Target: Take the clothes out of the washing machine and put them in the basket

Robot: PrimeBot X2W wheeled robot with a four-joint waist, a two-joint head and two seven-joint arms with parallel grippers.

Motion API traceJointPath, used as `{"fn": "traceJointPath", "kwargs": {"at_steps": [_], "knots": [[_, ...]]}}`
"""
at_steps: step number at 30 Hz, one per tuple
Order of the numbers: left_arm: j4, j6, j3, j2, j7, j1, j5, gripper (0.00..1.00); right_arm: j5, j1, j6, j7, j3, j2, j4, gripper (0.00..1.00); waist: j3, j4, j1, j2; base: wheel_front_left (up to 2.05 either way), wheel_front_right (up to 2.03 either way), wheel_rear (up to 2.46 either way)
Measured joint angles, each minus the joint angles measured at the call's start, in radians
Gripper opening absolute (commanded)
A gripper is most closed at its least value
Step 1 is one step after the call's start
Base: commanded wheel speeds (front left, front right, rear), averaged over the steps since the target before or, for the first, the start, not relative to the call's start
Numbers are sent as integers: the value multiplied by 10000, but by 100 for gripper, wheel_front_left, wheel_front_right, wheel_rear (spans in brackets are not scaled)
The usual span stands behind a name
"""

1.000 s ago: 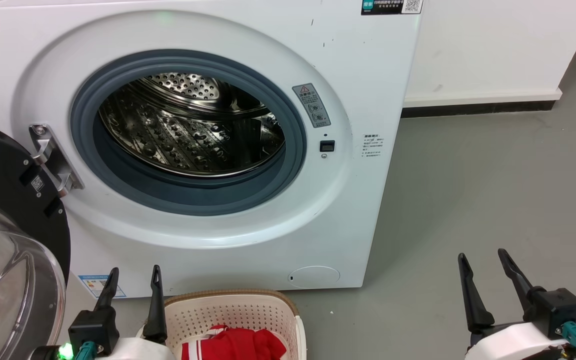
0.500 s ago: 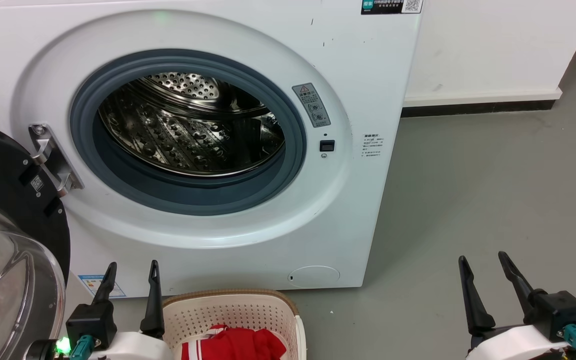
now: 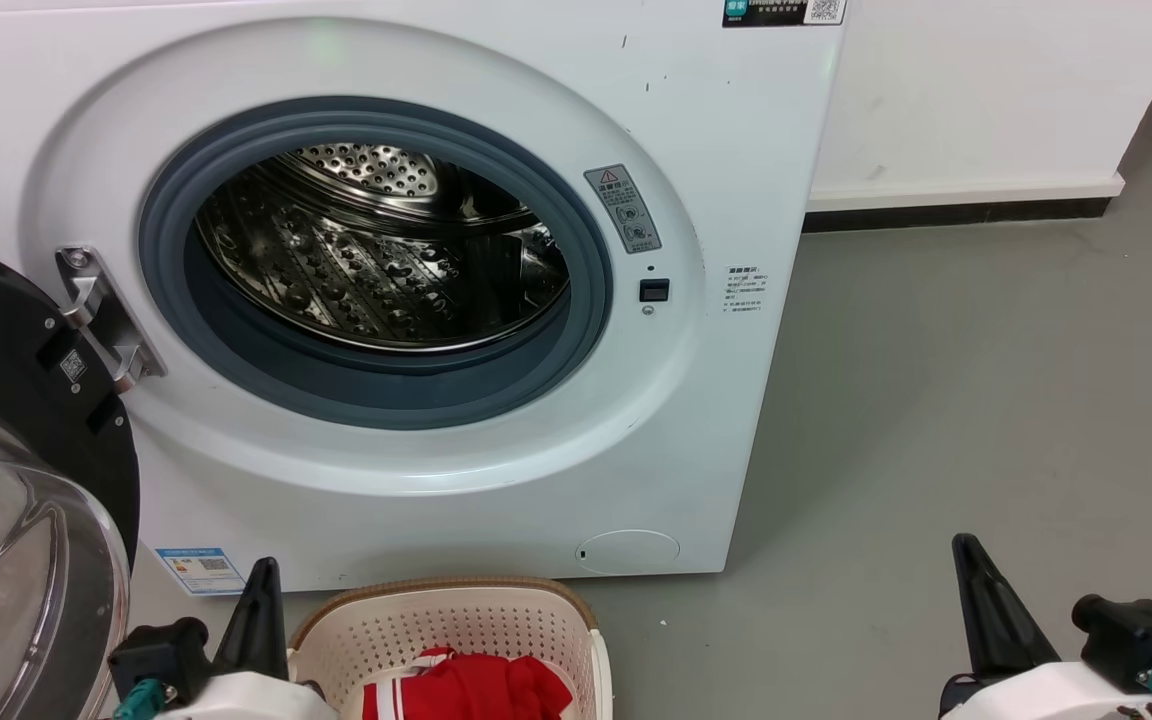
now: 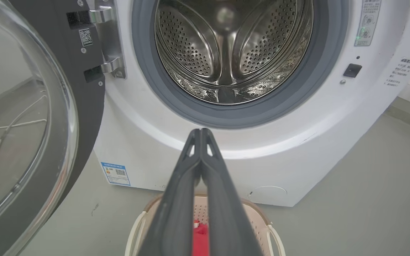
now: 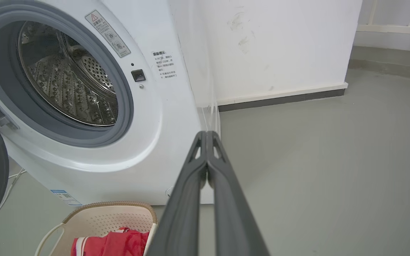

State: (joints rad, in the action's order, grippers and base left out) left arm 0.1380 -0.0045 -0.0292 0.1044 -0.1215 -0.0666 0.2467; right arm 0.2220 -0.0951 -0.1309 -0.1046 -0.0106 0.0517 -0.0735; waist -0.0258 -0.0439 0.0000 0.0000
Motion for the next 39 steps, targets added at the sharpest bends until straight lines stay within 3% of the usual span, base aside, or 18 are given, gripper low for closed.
{"fn": "traceJointPath", "kwargs": {"at_steps": [19, 39], "knots": [[199, -307, -123, -159, 520, 344, 3413, 0, 3628, 414, 0, 397, -52, 121, -433, 0, 47, 71, 0, 0, 0, 0, 0], [449, -556, -334, -234, 1020, 726, 6278, 0, 6638, 881, 0, 750, -153, 190, -786, 0, 96, 145, 0, 0, 0, 0, 0]]}}
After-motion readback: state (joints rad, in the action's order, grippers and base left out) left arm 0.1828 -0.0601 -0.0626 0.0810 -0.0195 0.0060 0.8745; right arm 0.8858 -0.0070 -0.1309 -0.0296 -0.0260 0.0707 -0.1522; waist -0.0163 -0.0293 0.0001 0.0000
